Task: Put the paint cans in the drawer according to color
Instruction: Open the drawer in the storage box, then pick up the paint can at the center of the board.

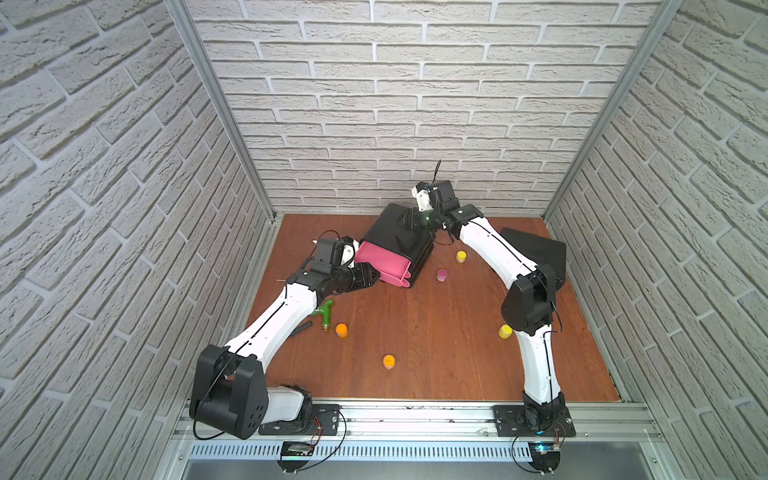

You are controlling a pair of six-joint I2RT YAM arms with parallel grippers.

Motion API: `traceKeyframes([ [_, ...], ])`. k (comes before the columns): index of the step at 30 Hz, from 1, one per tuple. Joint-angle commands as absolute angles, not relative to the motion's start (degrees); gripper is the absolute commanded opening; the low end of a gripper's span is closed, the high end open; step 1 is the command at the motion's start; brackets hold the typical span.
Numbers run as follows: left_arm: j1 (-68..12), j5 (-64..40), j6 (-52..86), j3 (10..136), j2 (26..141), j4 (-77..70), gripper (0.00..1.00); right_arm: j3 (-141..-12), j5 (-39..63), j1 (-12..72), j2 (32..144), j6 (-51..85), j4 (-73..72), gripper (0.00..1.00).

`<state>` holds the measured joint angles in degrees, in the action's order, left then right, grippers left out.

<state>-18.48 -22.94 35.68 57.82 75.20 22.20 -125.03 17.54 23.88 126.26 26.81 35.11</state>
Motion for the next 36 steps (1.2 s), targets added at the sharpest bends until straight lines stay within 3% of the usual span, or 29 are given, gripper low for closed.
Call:
traceKeyframes([
  [1,-17.07,-18.52,33.23,62.34,70.78,26.45,0.64,-127.2,20.47,24.57,125.75,28.09,41.9,0.72],
  [8,-11.34,-7.9,31.47,67.41,67.71,33.6,0.64,-123.95,17.31,24.61,115.78,25.83,48.16,0.85],
  [11,-9.06,-3.24,28.64,70.09,70.07,36.38,0.61,-117.92,14.24,24.61,108.91,24.62,50.67,1.0],
  [20,-3.98,2.66,27.66,77.71,86.05,42.58,0.5,-95.3,3.65,24.6,89.39,25.47,51.56,1.0],
  [22,-4.08,2.82,27.26,78.65,89.57,42.38,0.54,-92.64,1.55,24.52,87.73,25.21,52.94,1.0],
  [31,-3.87,1.86,25.49,89.08,108.08,45.08,0.54,-82.58,-4.12,24.52,86.04,27.1,55.68,1.0],
  [36,-3.87,-0.48,25.8,93.76,114.37,43.89,0.48,-76.07,-1.67,24.52,81.41,26.61,50.73,1.0],
])
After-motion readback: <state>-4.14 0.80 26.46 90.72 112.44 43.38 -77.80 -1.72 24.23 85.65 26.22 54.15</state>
